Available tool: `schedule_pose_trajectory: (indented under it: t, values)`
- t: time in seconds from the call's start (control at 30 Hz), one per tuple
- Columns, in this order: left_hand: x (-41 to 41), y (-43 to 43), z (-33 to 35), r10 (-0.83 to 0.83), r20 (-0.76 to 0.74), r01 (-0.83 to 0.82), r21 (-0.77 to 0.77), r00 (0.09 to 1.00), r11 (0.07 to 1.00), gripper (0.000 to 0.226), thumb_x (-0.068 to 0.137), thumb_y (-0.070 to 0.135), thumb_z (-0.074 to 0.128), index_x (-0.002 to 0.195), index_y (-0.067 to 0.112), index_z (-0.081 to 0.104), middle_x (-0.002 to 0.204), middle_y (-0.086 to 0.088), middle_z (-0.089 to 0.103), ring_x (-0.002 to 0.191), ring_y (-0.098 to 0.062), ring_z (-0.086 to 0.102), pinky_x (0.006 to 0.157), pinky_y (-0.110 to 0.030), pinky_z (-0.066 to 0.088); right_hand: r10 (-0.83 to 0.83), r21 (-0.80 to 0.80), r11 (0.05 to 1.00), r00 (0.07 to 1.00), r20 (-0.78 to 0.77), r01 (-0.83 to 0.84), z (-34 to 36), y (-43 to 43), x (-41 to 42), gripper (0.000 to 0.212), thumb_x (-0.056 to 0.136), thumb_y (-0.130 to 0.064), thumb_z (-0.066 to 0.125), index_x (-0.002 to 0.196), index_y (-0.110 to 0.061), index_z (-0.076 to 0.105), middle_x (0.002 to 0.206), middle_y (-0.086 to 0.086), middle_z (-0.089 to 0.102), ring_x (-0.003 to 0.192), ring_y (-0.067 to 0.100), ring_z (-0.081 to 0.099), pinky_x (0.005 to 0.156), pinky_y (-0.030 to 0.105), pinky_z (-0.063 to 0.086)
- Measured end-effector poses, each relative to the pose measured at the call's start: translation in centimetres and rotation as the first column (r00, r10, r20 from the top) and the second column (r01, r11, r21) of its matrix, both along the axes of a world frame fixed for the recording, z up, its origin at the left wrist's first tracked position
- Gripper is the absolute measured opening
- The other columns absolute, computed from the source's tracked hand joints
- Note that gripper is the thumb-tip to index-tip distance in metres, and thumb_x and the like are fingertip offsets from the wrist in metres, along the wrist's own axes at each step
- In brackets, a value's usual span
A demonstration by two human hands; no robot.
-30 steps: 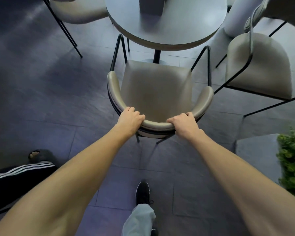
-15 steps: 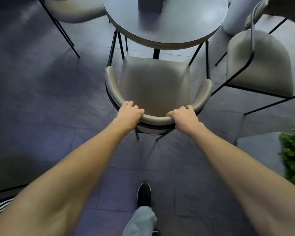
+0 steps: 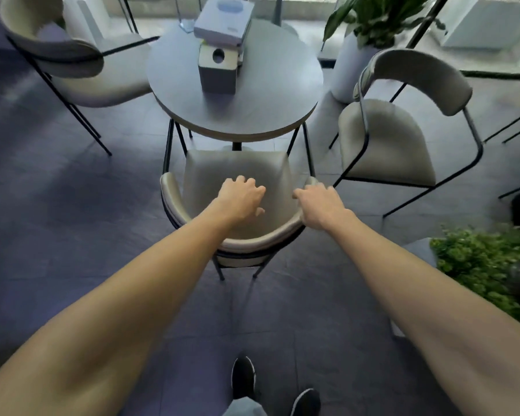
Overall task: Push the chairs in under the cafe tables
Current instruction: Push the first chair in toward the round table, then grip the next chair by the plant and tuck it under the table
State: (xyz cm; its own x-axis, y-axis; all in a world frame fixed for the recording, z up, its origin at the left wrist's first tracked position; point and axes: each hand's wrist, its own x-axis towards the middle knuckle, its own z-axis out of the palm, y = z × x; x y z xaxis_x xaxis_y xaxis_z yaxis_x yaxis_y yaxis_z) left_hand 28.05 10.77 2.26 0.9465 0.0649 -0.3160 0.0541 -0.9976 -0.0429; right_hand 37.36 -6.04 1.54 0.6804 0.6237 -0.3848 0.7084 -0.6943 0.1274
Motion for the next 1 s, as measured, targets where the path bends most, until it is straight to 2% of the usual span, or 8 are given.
schedule_pose_trajectory:
  t: [0.23, 0.5, 0.63, 0.83, 1.0]
  values:
    - [7.2, -4.1, 7.7, -0.083, 0.175, 0.08, 0.02, 0.981, 0.997, 0.04, 0.097, 0.042, 0.049, 0.129, 0.019, 0.053, 0.128, -0.01, 0.055, 0.119, -0.032, 0.051, 0.092, -0.044, 0.044, -0.17, 0.047, 0.985, 0.982, 0.08, 0.166, 8.3, -4.6, 4.5, 0.043, 0.091, -0.025, 0.056, 0.134, -0.021, 0.052, 0.132, 0.009, 0.056, 0.125, 0.033, 0.049, 0.1, 0.047, 0.042]
    - [16.1, -9.7, 10.6, -0.152, 0.215, 0.144, 0.053, 0.965, 0.988, 0.035, 0.097, 0.041, 0.05, 0.122, 0.019, 0.055, 0.123, -0.008, 0.057, 0.116, -0.03, 0.053, 0.085, -0.04, 0.046, -0.268, 0.061, 0.963, 0.959, 0.095, 0.263, 11.5, -11.6, 12.3, 0.041, 0.092, -0.029, 0.056, 0.132, -0.019, 0.052, 0.132, 0.011, 0.055, 0.124, 0.033, 0.048, 0.098, 0.045, 0.041]
    - [23.0, -13.1, 10.5, -0.178, 0.216, 0.168, 0.065, 0.96, 0.984, 0.036, 0.098, 0.042, 0.049, 0.123, 0.018, 0.055, 0.12, -0.01, 0.056, 0.112, -0.03, 0.054, 0.078, -0.038, 0.044, -0.288, 0.073, 0.957, 0.953, 0.098, 0.282, 11.5, -14.8, 19.4, 0.045, 0.091, -0.03, 0.057, 0.134, -0.02, 0.051, 0.135, 0.01, 0.054, 0.126, 0.034, 0.048, 0.1, 0.046, 0.041]
    - [35.7, -18.3, 9.3, -0.105, 0.189, 0.11, -0.013, 0.976, 0.994, 0.034, 0.097, 0.041, 0.049, 0.123, 0.019, 0.056, 0.121, -0.01, 0.057, 0.113, -0.032, 0.055, 0.085, -0.042, 0.046, -0.26, 0.077, 0.964, 0.963, 0.073, 0.255, 11.5, -18.4, 32.6, 0.052, 0.091, -0.031, 0.058, 0.14, -0.02, 0.047, 0.136, 0.012, 0.052, 0.128, 0.036, 0.046, 0.102, 0.048, 0.04]
    - [45.5, -20.6, 9.1, -0.045, 0.208, 0.058, -0.055, 0.977, 0.997, 0.04, 0.098, 0.044, 0.047, 0.13, 0.019, 0.051, 0.127, -0.01, 0.054, 0.114, -0.031, 0.054, 0.084, -0.043, 0.044, -0.209, 0.08, 0.976, 0.975, 0.077, 0.203, 12.3, -19.7, 43.3, 0.044, 0.089, -0.029, 0.059, 0.131, -0.018, 0.053, 0.133, 0.011, 0.056, 0.125, 0.033, 0.051, 0.096, 0.043, 0.043]
